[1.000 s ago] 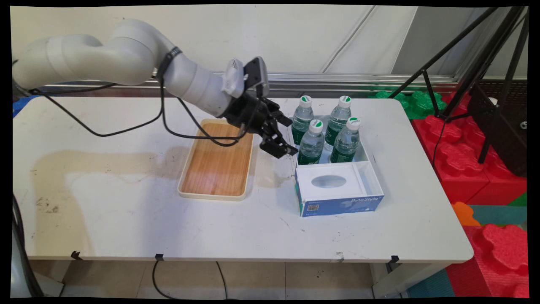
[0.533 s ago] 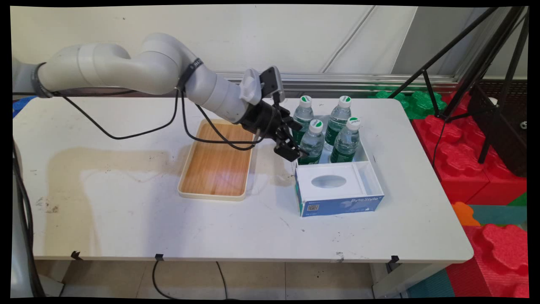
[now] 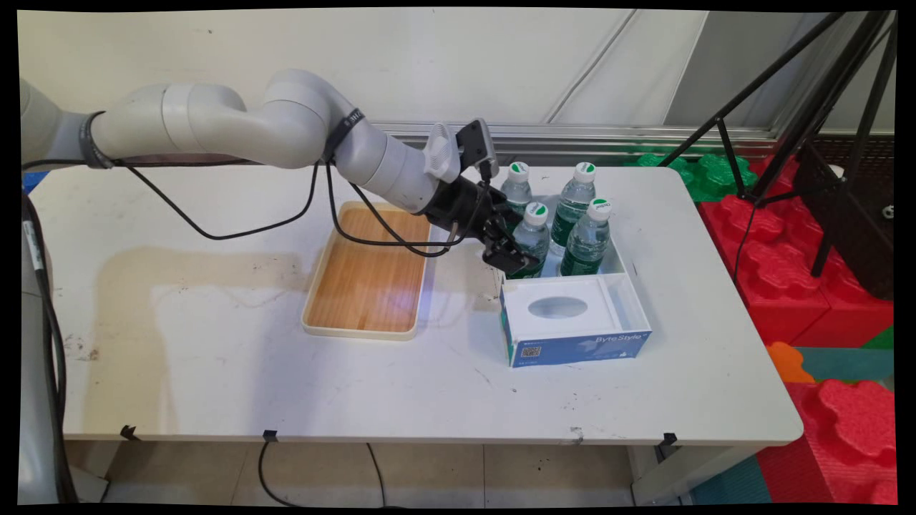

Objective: Pick up the green bottle from the white box, then place the picked object on the tray

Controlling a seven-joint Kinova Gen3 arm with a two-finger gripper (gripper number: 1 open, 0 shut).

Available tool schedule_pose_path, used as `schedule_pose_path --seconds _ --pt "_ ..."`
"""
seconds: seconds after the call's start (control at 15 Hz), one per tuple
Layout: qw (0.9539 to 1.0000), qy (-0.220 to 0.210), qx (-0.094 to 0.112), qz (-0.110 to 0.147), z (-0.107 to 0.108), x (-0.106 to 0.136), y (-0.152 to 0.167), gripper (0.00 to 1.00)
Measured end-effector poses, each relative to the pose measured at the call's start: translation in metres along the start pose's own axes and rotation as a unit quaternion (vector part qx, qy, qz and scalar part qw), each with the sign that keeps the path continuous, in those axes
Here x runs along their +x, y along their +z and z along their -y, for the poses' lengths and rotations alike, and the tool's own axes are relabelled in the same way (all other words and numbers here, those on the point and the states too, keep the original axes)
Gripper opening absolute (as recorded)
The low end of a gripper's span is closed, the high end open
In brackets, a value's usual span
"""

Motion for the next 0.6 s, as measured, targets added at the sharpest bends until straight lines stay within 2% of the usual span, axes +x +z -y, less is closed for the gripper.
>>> schedule_pose_path --seconds 0.07,0.6 --pt "1.0000 -0.001 0.000 -0.002 0.0006 0.0003 0.0020 0.00" --pt "0.9999 -0.005 0.002 -0.011 0.0051 0.0040 0.0070 0.00"
